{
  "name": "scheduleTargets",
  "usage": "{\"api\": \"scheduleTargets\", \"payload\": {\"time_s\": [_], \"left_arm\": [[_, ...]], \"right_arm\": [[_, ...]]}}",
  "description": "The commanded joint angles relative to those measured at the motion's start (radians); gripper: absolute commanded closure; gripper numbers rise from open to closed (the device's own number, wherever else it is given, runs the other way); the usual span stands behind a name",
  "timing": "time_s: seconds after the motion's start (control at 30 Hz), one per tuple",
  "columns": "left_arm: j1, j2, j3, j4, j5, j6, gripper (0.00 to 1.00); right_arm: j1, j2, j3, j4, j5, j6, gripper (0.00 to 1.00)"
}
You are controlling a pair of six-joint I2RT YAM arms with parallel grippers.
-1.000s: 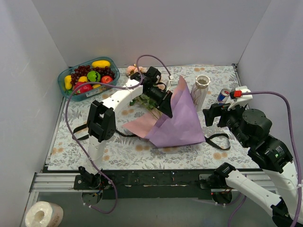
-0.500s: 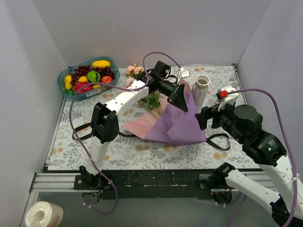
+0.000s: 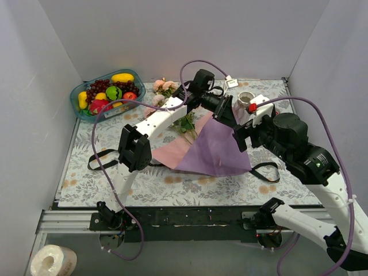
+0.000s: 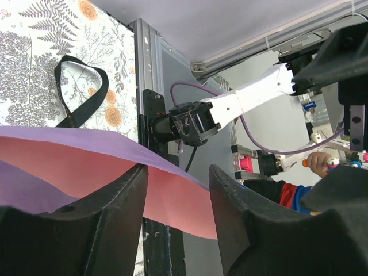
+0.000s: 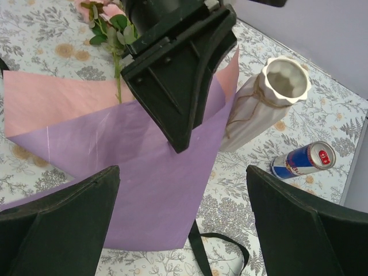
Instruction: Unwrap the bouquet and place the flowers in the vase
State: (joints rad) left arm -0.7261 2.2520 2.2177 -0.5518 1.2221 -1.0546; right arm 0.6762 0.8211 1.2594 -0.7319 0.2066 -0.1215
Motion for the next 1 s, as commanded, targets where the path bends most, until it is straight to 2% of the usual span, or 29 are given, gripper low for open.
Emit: {"api": "scheduleTargets", "payload": {"time_s": [0.0, 0.17, 0.33, 0.43, 0.6, 0.73, 0.8, 0.97], "left_arm": [[-0.022, 0.024, 0.054, 0.094, 0.022, -0.091, 0.53], [-0.055, 0.083, 0.154, 0.194, -0.025, -0.150, 0.50], [-0.059, 0.089, 0.169, 0.207, -0.208, -0.165, 0.50], [-0.056, 0.069, 0.174, 0.225, -0.309, -0.171, 0.49], [-0.056, 0.063, 0.204, 0.253, -0.337, -0.173, 0.47], [-0.052, 0.052, 0.185, 0.242, -0.343, -0.162, 0.47], [-0.049, 0.047, 0.177, 0.231, -0.348, -0.148, 0.47], [-0.035, 0.031, 0.158, 0.204, -0.360, -0.119, 0.47]], "right_arm": [[0.017, 0.035, 0.058, 0.072, -0.004, -0.024, 0.02], [0.031, 0.084, 0.184, 0.039, -0.032, -0.020, 0.02], [0.062, 0.145, 0.261, -0.060, -0.026, -0.014, 0.02], [0.112, 0.176, 0.248, -0.142, 0.106, -0.015, 0.02], [0.198, 0.233, 0.251, -0.259, 0.422, 0.046, 0.02], [0.209, 0.245, 0.258, -0.375, 0.530, 0.114, 0.02], [0.209, 0.257, 0.250, -0.441, 0.591, 0.199, 0.02], [0.209, 0.254, 0.256, -0.573, 0.655, 0.373, 0.10]]}}
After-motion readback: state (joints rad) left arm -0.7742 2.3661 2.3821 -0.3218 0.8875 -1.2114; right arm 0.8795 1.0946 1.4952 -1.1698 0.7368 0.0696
